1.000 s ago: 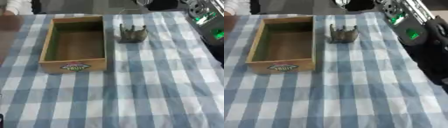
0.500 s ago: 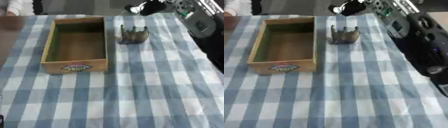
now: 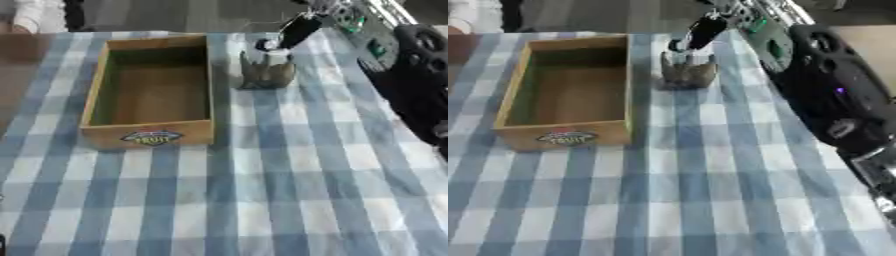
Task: Pick up objects on the table and place them in the box.
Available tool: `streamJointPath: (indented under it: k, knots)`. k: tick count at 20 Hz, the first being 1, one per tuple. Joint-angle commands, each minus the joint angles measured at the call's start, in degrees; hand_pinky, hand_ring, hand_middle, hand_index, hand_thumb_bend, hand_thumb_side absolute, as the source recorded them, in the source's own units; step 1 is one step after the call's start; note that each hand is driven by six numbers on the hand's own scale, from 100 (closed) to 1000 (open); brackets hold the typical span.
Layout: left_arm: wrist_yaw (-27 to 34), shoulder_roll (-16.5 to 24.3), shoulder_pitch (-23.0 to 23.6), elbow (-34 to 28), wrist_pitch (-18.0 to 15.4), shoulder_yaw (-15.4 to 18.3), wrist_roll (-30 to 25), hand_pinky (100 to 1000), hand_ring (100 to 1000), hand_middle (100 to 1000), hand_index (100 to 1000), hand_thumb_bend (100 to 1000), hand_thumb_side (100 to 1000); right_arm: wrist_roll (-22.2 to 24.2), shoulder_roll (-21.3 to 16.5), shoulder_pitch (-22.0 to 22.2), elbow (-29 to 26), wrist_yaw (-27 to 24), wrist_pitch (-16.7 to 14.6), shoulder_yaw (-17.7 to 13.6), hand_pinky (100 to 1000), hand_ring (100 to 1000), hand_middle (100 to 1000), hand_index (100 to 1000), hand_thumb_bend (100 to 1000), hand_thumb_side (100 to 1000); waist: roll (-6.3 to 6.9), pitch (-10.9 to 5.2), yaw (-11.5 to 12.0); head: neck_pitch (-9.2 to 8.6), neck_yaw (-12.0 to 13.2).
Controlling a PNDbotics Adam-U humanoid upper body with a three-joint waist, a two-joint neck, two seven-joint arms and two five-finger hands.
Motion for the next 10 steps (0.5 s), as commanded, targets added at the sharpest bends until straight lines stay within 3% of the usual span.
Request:
streamJointPath:
  k: [1, 10]
  knots:
    - [0.4, 0.35, -0.46, -1.08, 0.02, -0.09, -0.26, 770, 801, 774, 666, 100, 667, 2.81, 0.33, -2.35, 3.61, 1.98, -2.78, -1.82, 867, 933, 866, 951, 587, 193, 0.07, -1.06, 0.11, -0.47, 0.04]
    - [0.48, 0.25, -0.43, -1.08, 0.03, -0.09, -0.3, 770, 800, 774, 665, 100, 667, 11.17, 1.41, -3.92, 9.85, 6.01, -9.9, -5.59, 890, 954, 880, 983, 553, 105, 0.13, -0.92, 0.08, -0.34, -0.11]
